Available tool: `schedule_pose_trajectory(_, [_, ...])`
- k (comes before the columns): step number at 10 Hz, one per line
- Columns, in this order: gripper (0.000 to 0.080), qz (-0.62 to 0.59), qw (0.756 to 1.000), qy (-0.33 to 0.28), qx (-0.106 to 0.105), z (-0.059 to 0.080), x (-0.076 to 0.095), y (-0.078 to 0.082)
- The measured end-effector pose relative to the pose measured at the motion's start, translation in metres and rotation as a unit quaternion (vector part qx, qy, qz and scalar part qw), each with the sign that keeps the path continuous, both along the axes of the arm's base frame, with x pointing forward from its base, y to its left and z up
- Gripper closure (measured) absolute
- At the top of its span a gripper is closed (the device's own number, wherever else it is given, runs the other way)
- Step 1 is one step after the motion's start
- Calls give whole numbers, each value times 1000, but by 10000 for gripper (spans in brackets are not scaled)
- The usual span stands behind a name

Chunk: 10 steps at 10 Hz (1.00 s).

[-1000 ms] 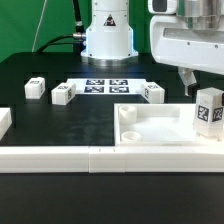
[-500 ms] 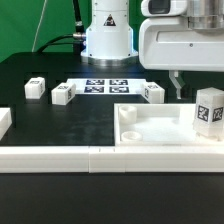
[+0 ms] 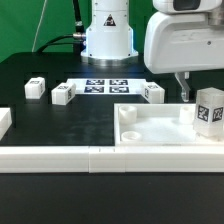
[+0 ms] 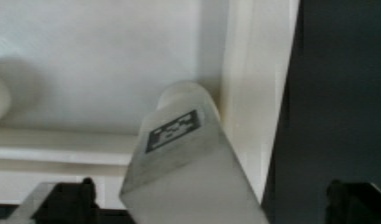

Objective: Assemble one leg

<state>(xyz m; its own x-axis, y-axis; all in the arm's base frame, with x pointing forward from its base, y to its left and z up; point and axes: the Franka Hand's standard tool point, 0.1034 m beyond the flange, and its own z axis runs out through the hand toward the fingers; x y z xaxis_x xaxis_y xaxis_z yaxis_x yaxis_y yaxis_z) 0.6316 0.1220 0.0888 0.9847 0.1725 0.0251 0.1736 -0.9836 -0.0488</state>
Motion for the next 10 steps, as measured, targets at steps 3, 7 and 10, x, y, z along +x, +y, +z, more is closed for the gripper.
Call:
schedule_pose_trajectory(3, [154, 31, 1000, -2, 0, 0, 0, 0])
schedule_pose_trajectory(7, [511, 20, 1000, -1, 1, 0, 0, 0])
schedule_pose_trajectory(10, [511, -128, 991, 12, 27, -1, 1, -4])
